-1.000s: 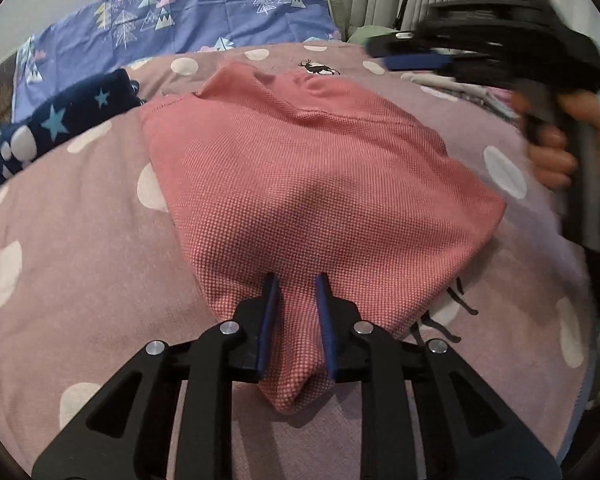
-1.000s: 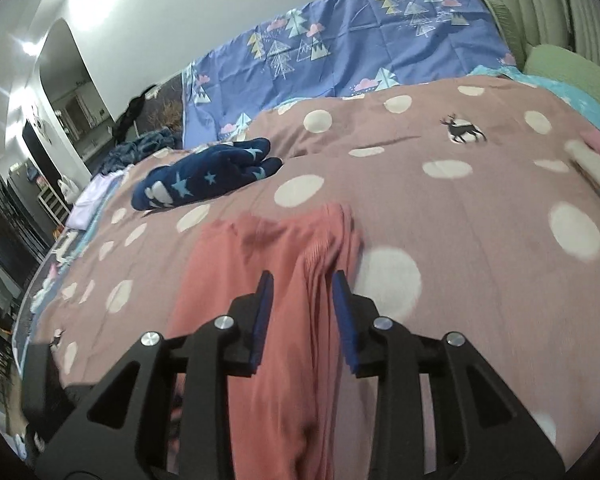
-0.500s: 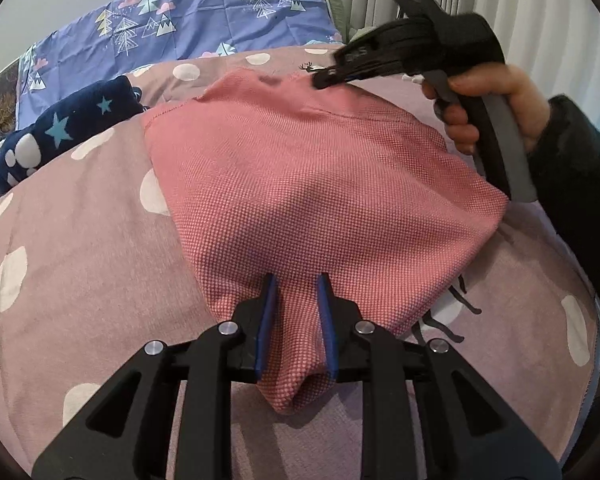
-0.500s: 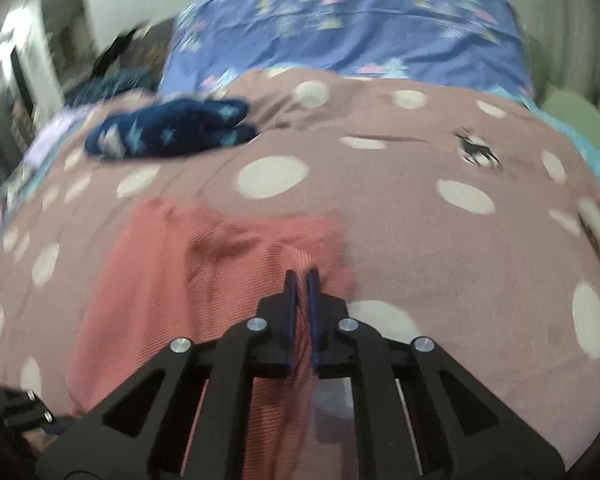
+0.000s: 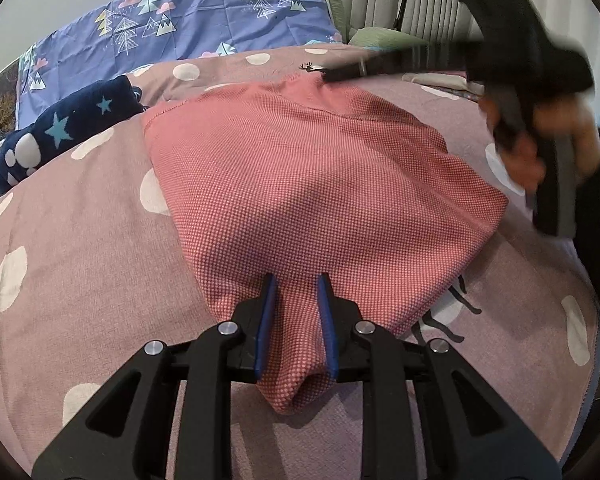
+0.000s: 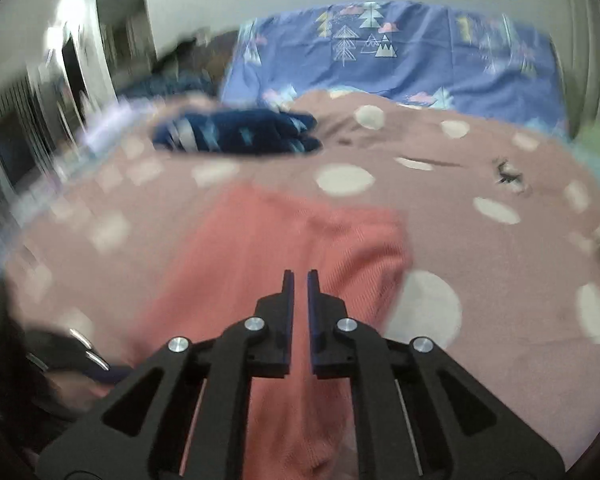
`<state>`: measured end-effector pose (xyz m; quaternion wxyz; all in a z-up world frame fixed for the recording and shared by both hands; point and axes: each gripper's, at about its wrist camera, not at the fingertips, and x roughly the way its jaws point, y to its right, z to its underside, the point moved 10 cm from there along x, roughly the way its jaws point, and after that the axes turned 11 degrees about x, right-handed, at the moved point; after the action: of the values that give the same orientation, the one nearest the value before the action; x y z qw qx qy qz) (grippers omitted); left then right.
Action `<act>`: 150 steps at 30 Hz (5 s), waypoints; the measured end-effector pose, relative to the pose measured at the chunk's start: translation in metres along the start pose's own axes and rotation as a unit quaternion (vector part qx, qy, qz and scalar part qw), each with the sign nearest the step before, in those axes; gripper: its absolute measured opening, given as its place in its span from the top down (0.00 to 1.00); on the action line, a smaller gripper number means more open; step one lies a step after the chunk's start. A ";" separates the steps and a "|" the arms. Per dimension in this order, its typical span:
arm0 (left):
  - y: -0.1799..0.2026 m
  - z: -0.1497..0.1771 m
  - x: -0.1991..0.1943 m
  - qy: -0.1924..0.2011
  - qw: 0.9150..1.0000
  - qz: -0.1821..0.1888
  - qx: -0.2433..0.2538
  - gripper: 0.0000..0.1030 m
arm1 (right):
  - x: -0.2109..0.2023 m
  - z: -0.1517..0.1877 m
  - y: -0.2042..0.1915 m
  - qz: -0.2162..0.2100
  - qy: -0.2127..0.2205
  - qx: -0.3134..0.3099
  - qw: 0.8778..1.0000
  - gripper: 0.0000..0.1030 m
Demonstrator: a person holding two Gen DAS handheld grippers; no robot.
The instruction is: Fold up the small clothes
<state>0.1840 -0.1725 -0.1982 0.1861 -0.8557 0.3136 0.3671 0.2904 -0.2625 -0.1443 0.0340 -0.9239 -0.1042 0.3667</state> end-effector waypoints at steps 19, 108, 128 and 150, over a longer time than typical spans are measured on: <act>0.000 0.000 0.001 -0.001 1.000 -0.003 0.005 0.77 | -0.025 0.062 0.019 0.075 -0.022 0.023 0.997 0.68; -0.069 -0.079 0.078 0.046 0.968 0.199 -0.143 0.27 | 0.056 0.022 0.000 -0.226 -0.111 0.158 0.955 0.54; -0.074 -0.076 0.082 0.035 0.976 0.157 -0.147 0.51 | 0.069 0.019 0.000 -0.196 -0.092 0.177 0.960 0.74; 0.105 -0.231 -0.073 0.168 0.972 0.145 0.081 0.62 | -0.190 -0.032 0.062 -0.050 0.139 0.152 0.977 0.80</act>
<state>0.1926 -0.3473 -0.0003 0.1447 -0.8328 0.4896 0.2141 0.1883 -0.3633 -0.0023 0.2062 -0.9435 -0.0872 0.2443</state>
